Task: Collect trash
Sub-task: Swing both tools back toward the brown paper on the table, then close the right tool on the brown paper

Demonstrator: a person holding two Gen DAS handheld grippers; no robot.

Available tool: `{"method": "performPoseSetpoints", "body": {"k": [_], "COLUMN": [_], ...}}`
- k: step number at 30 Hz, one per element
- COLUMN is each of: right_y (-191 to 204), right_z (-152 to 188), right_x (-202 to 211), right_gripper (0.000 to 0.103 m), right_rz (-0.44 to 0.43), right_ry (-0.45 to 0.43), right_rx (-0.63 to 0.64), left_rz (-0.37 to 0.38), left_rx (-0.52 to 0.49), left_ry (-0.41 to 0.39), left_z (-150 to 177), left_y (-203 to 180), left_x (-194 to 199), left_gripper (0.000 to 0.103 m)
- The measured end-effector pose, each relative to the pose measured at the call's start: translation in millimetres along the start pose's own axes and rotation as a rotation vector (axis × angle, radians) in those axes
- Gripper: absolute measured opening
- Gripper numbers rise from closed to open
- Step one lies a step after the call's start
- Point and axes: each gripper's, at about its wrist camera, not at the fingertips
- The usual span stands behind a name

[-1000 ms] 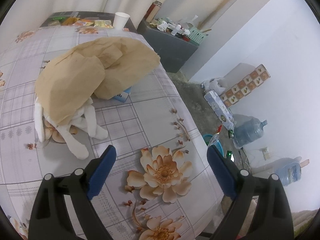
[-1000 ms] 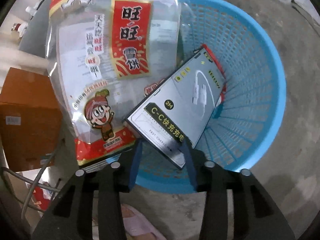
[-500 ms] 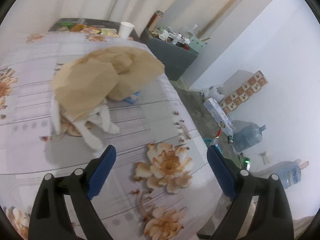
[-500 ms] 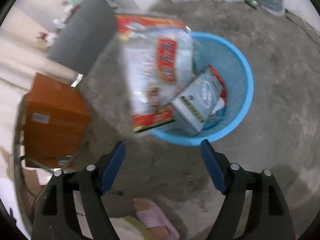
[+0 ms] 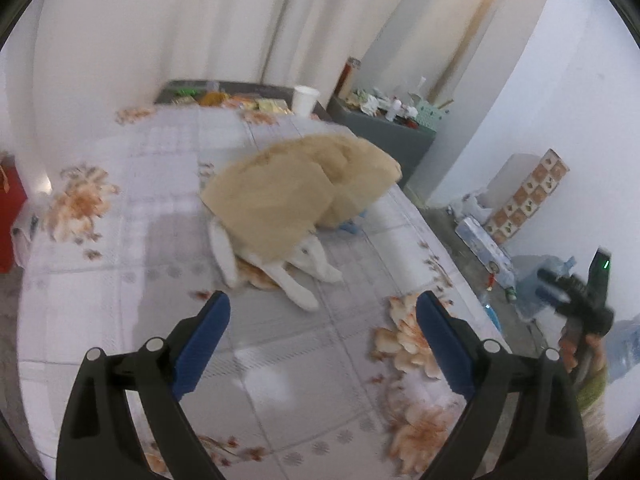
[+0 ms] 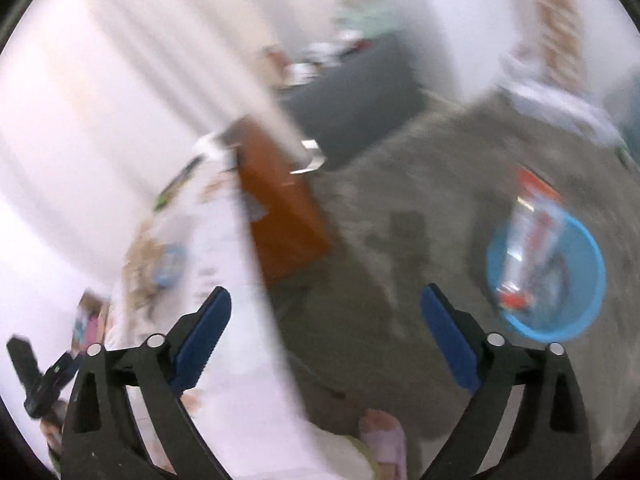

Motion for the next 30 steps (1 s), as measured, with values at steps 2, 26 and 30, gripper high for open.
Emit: {"method": "performPoseSetpoints", "body": {"k": [2,26,30], "right_y": [59,332,328], "right_z": [-15,-68,-70], "right_x": [-16,-244,-240], "right_gripper": [0.095,0.038,0.008], "right_rz": [-0.032,0.235,0.176], "right_ry": [0.007,0.365,0.38], "right_rx": [0.145,0.805,0.755], "left_rz": [0.0,-0.093,-0.081], "left_rx": [0.018,0.072,0.092], "left_ry": [-0.008,0.036,0.039], "left_z": [-1,-10,-6], "left_y": [8,67,70], "left_x": [1,-23,-22], "left_gripper": [0.092,0.097,0.097]}}
Point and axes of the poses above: each gripper's, at about its wrist camera, not at the fingertips, and x roughly against the way its jaws point, y to its left, z to its underside, and after that the axes turned 14 degrees about y, right-handed
